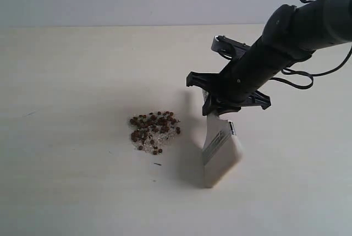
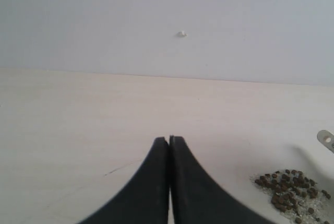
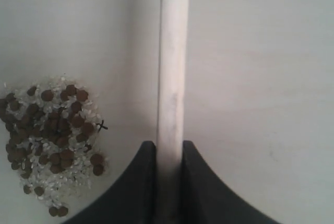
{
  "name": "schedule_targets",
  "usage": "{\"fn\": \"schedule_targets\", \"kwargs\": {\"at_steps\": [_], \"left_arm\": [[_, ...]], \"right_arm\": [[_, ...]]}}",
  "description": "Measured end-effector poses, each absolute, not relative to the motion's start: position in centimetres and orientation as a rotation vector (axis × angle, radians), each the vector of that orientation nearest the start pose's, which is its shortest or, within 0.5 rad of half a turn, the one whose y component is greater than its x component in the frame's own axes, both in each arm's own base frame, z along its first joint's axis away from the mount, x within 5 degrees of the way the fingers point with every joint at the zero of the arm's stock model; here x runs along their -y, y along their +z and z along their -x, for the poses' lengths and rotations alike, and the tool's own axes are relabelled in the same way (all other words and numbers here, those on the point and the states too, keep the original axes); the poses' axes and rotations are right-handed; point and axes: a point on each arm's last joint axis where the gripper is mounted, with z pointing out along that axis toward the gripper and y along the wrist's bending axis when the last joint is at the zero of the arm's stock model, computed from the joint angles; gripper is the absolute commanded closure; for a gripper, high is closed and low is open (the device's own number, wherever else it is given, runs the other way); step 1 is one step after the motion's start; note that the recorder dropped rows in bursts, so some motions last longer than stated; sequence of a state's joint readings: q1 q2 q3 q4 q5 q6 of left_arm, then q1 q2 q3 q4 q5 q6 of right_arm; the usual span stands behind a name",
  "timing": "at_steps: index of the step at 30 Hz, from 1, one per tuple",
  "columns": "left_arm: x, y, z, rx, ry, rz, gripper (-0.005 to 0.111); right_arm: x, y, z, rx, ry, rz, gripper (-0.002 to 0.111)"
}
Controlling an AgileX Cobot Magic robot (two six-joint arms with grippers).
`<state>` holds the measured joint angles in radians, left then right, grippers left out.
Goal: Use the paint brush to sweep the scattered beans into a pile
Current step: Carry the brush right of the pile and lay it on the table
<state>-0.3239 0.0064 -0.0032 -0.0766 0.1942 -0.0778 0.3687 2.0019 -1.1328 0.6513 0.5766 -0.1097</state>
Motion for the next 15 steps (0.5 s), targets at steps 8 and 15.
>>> {"fn": "schedule_targets", "kwargs": {"at_steps": [8, 15], "left_arm": [[1.9, 19.6, -5.3, -1.687, -0.371, -0.156, 0.107], [1.9, 19.6, -5.3, -1.687, -0.371, -0.156, 0.107]], "right_arm": [[-15.9, 11.9, -34.0, -2.907, 0.567, -0.047, 0.102], [-15.1, 11.6, -34.3, -2.893, 0.431, -0.011, 0.082]]}}
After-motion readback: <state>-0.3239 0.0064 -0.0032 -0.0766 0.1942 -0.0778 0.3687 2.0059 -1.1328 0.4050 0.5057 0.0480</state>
